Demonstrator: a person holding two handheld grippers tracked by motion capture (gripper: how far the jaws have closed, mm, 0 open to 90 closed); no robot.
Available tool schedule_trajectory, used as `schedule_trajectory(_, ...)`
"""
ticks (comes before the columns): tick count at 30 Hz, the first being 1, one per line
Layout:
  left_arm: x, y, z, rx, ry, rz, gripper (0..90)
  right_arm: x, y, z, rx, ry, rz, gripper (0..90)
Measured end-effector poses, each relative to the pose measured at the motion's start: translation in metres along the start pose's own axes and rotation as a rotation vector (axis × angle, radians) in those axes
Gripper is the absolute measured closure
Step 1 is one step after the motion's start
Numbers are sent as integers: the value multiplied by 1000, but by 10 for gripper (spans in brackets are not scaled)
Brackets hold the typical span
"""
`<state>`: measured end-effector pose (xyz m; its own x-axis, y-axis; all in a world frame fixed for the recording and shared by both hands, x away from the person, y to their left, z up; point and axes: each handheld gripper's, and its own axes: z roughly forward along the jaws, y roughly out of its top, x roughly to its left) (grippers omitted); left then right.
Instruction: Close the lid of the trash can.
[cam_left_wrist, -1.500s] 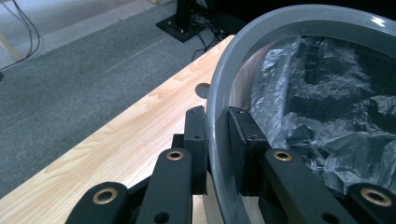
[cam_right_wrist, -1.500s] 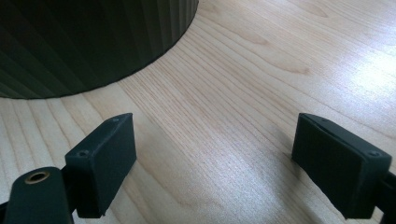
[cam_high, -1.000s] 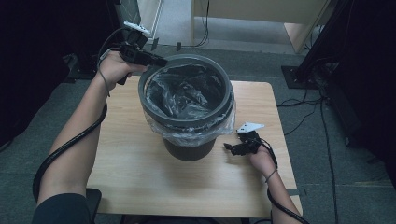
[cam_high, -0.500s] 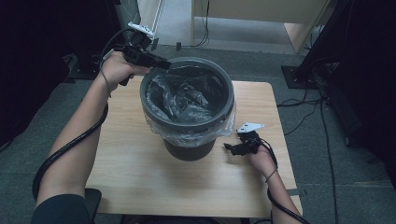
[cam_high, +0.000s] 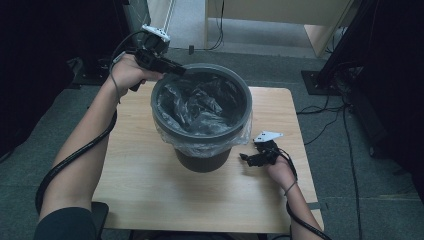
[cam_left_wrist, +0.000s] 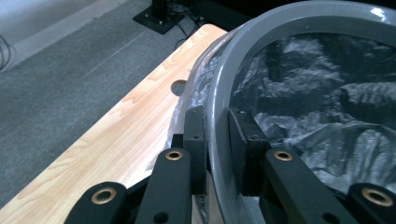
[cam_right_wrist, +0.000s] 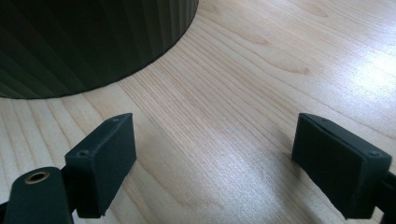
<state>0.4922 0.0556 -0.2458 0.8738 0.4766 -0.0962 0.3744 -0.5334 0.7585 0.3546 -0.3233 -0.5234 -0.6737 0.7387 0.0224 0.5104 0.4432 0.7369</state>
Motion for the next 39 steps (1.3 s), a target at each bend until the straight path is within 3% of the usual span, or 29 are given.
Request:
schedule_trajectory(22,9,-4,5,-40,-3,-40,728,0,0,0,0,0,0,129)
schedule_trajectory(39,9,-9,-10,-78,-19,-42,550,0,0,0,0,1,0,129)
